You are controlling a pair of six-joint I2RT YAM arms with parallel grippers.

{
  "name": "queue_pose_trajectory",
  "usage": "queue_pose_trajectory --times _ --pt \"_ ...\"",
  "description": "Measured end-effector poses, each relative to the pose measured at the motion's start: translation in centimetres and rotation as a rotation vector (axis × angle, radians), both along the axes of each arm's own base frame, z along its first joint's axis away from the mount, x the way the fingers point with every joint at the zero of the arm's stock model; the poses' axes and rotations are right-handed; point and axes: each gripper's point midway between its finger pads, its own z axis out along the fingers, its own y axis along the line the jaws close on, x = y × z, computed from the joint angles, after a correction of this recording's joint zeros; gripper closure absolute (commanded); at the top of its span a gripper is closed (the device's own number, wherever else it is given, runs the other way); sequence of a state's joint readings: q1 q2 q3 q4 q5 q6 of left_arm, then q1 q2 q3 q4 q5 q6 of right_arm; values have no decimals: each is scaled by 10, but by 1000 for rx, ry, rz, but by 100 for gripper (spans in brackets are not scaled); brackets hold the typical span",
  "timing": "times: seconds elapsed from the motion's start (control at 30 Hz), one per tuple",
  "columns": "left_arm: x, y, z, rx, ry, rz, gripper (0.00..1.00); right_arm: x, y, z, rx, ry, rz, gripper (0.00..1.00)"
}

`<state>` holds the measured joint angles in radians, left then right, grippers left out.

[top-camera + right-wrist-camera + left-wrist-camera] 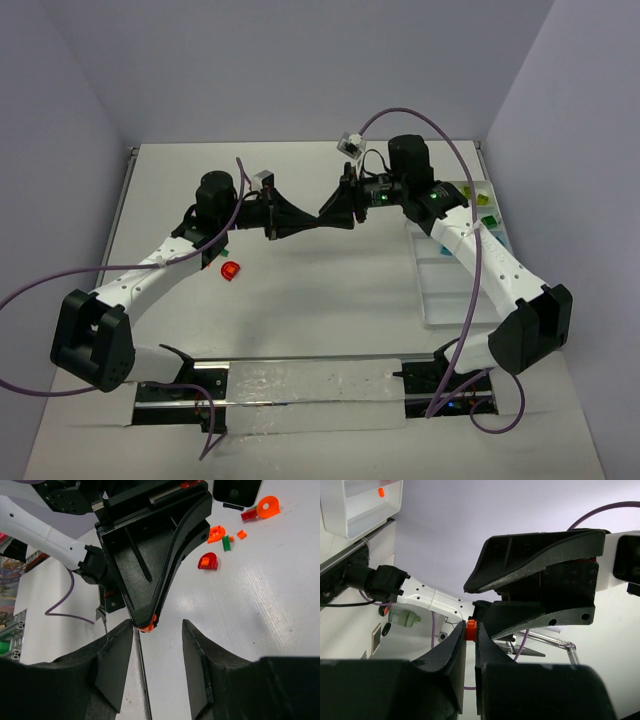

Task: Sort the legos into containers by color

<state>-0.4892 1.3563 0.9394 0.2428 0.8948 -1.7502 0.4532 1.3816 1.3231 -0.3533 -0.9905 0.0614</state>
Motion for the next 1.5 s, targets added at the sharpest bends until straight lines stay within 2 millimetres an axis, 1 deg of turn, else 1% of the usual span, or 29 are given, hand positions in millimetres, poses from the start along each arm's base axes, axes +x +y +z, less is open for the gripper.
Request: queue_pose_trajectory --times 0.4,0.5,0.57,0.6,0.63,0.67,0.7,0.73,0.83,0.9,0.93,0.97,1.0,1.03,1.07,1.13,1.2,1.3,1.4,1.5 --pt "0 0 1 -2 11 1 100 -9 8 -1 -1 -8 35 58" --pt "0 0 1 -3 16 2 100 -11 9 -1 -4 -11 43 65" --pt "0 0 1 -4 18 2 99 -11 9 -2 -7 -15 44 76" --pt "0 0 1 -4 18 2 97 -11 9 -2 -8 -17 43 81" --pt "0 0 1 -4 22 3 94 -10 9 -3 -10 -21 42 83" --pt "1 0 1 -4 25 4 90 -10 9 -3 -11 -25 42 88" --pt "1 0 1 -4 28 5 85 -10 9 -3 -12 -31 43 96" --pt "1 1 1 -4 30 6 82 -9 9 -3 -12 -35 43 100" --pt "2 1 1 -4 30 9 76 -9 9 -3 -11 -41 43 100" --pt "3 2 1 -3 28 11 59 -8 9 -3 -11 -43 42 100" --pt "3 2 0 -2 24 12 41 -8 9 -2 -10 -43 42 100" --pt "4 3 -1 2 22 13 33 -8 9 -1 -6 -46 40 100" --pt "4 4 -3 9 14 11 22 -7 9 1 -1 -52 35 100" --pt "4 5 -6 15 16 12 3 -5 9 4 5 -63 30 100" --pt "5 7 -9 20 26 15 1 -3 8 6 9 -76 24 100" --pt "9 10 -11 25 12 28 1 -3 6 5 7 -68 20 100" --pt "19 20 -11 31 -15 66 1 -4 2 2 0 -53 12 100" --pt "36 38 -16 54 -57 136 1 -1 -12 -6 -23 -39 -18 100" --pt "48 55 -23 103 -106 189 1 2 -35 -21 -65 -32 -71 100" --pt "57 71 -32 208 -209 238 1 5 -74 -41 -135 -12 -168 100"
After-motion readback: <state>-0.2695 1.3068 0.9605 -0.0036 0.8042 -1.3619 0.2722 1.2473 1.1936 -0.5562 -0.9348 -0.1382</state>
